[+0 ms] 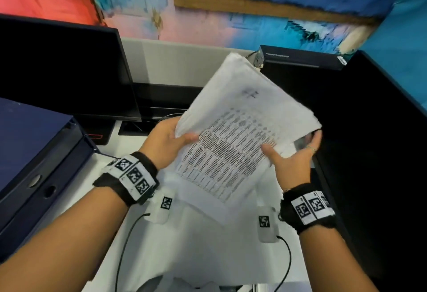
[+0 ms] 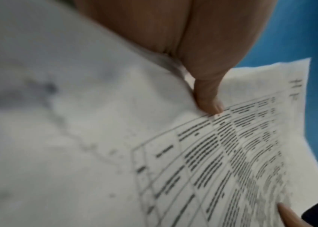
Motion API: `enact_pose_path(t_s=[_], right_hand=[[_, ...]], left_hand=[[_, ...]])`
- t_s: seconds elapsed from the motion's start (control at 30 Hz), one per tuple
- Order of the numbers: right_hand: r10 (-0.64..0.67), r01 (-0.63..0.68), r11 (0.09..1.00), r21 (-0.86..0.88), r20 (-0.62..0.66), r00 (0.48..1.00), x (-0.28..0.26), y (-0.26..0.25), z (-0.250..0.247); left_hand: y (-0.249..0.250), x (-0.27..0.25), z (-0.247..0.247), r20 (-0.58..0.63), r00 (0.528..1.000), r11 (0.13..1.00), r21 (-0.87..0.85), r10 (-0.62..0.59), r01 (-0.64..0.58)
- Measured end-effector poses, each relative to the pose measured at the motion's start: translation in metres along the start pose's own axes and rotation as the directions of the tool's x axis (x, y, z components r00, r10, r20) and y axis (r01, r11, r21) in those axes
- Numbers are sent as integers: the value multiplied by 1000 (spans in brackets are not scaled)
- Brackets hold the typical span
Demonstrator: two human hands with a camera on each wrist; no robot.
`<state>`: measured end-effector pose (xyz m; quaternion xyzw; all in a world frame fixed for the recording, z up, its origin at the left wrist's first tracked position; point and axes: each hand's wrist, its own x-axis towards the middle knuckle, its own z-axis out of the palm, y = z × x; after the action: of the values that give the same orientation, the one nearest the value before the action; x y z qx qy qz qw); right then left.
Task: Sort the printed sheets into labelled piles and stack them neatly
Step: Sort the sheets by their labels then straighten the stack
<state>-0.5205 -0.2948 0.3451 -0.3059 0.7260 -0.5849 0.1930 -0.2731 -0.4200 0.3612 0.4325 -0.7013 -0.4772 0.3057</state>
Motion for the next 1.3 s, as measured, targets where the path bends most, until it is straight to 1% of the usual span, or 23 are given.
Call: enact_pose_path(t_s=[0.03, 0.07, 0.1, 0.17, 0.23, 0.33, 0.43, 0.5, 0.57, 0.63, 0.7, 0.8, 0.83, 0.87, 0.93, 1.0, 1.1, 1.13, 1.17, 1.2, 1.23, 1.27, 1.3], right_hand=[[47, -62, 990, 123, 122, 991, -1, 2, 3], [56, -88, 983, 163, 191, 980, -2, 3, 7], [33, -67, 985, 160, 204, 978, -3, 4, 9], [-25, -6, 984, 180, 171, 985, -7, 4, 11], [-47, 12, 979, 204, 170, 984, -12, 9, 13], [-34, 9, 993, 115, 209, 977, -19, 20, 20], [-84, 48, 988, 150, 248, 965, -22, 17, 24], [-131, 96, 982, 161, 220, 967, -21, 6, 24], [-185, 164, 977, 135, 160, 970, -19, -8, 23], [-201, 174, 966, 193, 132, 971, -17, -16, 23], [-216, 182, 954, 236, 129, 968, -15, -22, 25], [-237, 209, 950, 232, 101, 966, -14, -26, 30], [-229, 201, 949, 243, 94, 969, -15, -28, 30], [-240, 211, 942, 260, 84, 967, -14, -28, 31], [-234, 194, 934, 299, 103, 967, -12, -24, 34], [-132, 85, 953, 290, 146, 980, -12, -16, 38], [-11, -10, 992, 127, 162, 987, -6, -8, 43], [-24, 9, 996, 87, 164, 986, -4, -9, 45], [-69, 59, 996, 60, 185, 980, -2, -14, 46], [-133, 128, 991, 36, 229, 964, -1, -22, 48], [-203, 208, 978, 12, 280, 939, 0, -31, 49], [-278, 298, 955, -13, 322, 905, 2, -39, 51], [-349, 384, 923, -30, 354, 868, 2, -47, 53]], left_hand=[[2, -4, 2, -9, 999, 990, -141, -35, 33], [1, -7, 5, -30, 998, 973, -227, -58, 50], [-1, -10, 10, -65, 996, 966, -254, -62, 44], [-15, -12, 18, -128, 991, 989, -147, -34, 15], [-37, -17, 23, -123, 991, 996, -77, -49, 39], [-56, -29, 28, -27, 996, 990, -108, -91, 87], [-56, -27, 32, -50, 997, 994, -97, -63, 58], [-50, -21, 30, -39, 995, 981, -176, -86, 78], [-39, -18, 27, -76, 995, 967, -253, -61, 40], [-28, -16, 23, -143, 990, 957, -289, -14, -28], [-14, -16, 22, -218, 974, 954, -273, 61, -121], [0, -14, 22, -312, 942, 945, -251, 124, -208], [2, -15, 21, -329, 930, 943, -223, 167, -248], [5, -12, 19, -340, 909, 943, -140, 240, -302], [5, -6, 15, -288, 876, 922, 100, 387, -374], [4, -2, 11, -240, 876, 902, 222, 419, -371], [7, 3, 3, -228, 848, 862, 306, 478, -404], [12, 4, -2, -196, 845, 831, 389, 497, -399], [19, 4, -7, -143, 860, 780, 514, 489, -358], [28, 6, -11, -79, 881, 687, 659, 467, -306], [37, 7, -13, -22, 895, 575, 773, 445, -267], [44, 9, -13, 24, 889, 488, 829, 458, -273], [50, 11, -12, 59, 875, 463, 831, 480, -309]])
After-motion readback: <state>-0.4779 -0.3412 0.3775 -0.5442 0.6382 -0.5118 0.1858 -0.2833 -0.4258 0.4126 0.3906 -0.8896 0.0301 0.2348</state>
